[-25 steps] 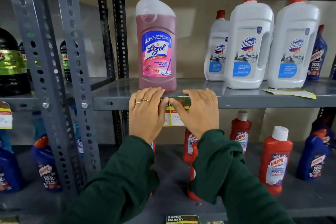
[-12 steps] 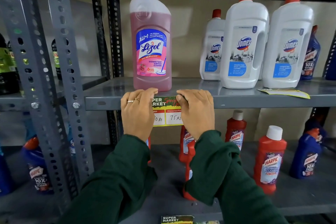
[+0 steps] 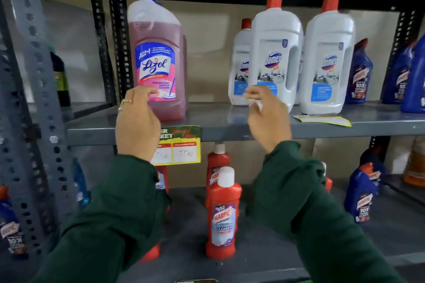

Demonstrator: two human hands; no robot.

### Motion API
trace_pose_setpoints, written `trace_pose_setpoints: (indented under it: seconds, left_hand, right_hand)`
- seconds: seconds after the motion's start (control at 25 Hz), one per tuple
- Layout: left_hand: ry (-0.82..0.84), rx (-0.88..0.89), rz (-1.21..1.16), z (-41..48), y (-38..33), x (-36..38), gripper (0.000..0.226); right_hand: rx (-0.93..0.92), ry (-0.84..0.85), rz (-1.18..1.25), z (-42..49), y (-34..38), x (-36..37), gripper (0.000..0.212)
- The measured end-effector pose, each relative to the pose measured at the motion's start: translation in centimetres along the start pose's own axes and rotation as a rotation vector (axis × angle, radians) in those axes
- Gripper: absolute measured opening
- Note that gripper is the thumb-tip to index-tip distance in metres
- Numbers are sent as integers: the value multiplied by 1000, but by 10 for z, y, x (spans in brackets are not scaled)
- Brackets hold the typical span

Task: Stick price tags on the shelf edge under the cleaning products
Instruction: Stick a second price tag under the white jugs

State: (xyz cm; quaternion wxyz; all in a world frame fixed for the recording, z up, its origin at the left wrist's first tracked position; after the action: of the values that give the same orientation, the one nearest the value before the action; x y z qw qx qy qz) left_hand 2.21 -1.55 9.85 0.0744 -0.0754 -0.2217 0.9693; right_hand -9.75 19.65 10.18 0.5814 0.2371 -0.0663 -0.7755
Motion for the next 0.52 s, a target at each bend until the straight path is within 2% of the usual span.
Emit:
trace_pose_setpoints:
  seconds: [0.08,0.2,0.28,0.32,0.4,0.52]
  left_hand:
    - [-11,126,75,-7,-39,21,37]
    - [129,356,112,-40,-107,84,26]
    - [246,412,151,-64,-137,130,26]
    - [279,424,201,-73,-147,150,29]
    - [300,441,329,-85,-155,174,34]
    - [241,452,440,-94,-152,181,38]
  right_hand:
    - [153,-54,-280,18,-43,-43,30]
    - [579,159,-718,18,-118,-87,44]
    - [757,279,-780,7,-144,-99,58]
    - [754,298,-762,6,-150,-100,60]
    - [619,276,-697,12,-154,-98,55]
    - [372,102,-438,18,-148,-100,44]
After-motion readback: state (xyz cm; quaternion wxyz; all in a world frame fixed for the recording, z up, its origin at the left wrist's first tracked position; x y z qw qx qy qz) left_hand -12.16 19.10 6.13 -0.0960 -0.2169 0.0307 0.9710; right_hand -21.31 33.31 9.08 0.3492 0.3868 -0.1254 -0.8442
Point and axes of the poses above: each hand's wrist, its own z-axis towards the middle knuckle, its own x-axis out of the palm, y = z × x, the point moved 7 cm from there along z, towards the middle knuckle, and after that the axes turned 8 degrees about -x, right-handed, at the moved point
